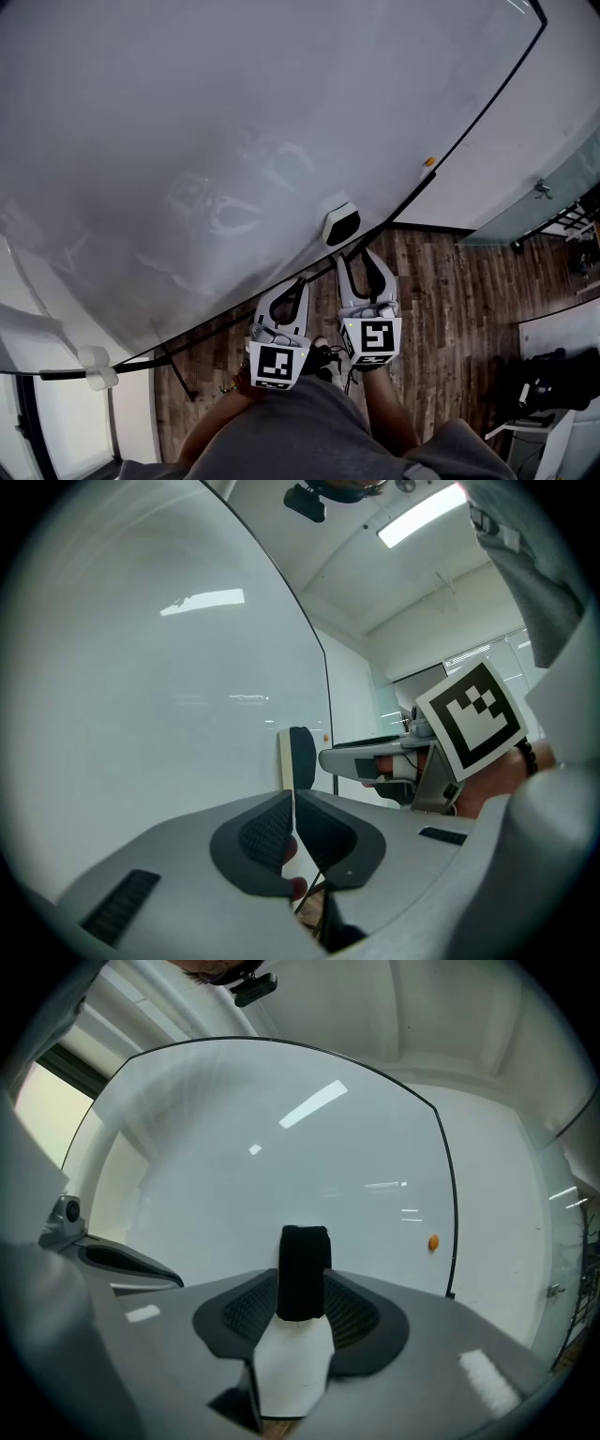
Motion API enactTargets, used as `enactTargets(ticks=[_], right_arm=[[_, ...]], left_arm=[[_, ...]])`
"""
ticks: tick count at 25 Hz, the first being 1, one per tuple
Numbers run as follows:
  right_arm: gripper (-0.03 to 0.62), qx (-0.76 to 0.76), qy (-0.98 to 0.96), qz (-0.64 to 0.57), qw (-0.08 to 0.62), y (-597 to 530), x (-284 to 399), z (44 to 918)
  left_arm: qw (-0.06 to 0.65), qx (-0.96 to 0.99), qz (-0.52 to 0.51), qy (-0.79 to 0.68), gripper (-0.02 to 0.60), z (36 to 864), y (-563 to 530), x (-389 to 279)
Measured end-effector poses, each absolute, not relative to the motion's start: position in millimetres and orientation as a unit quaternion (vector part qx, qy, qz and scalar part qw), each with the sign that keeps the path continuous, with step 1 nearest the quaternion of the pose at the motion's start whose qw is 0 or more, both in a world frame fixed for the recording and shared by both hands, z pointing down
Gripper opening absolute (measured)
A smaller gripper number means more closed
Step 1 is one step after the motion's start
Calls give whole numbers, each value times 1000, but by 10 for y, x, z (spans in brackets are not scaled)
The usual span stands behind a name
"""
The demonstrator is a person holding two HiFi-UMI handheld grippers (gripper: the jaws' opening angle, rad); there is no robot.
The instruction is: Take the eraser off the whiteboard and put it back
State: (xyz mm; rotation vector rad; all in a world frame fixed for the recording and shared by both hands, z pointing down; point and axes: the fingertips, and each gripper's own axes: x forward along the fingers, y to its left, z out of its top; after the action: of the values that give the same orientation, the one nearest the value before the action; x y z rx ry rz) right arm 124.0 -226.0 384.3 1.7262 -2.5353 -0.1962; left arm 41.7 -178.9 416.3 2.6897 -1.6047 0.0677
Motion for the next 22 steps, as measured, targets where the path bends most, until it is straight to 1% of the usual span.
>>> enactTargets(ticks=[20,22], right_arm=[[268,522,-850,-46,49,-2576,1187,3952],[270,520,-851,-45,49,-2600,1185,3961]], left_arm=[[3,844,23,-536,8,4210,-2068,473],[3,843,23,-537,8,4216,-2093,481]])
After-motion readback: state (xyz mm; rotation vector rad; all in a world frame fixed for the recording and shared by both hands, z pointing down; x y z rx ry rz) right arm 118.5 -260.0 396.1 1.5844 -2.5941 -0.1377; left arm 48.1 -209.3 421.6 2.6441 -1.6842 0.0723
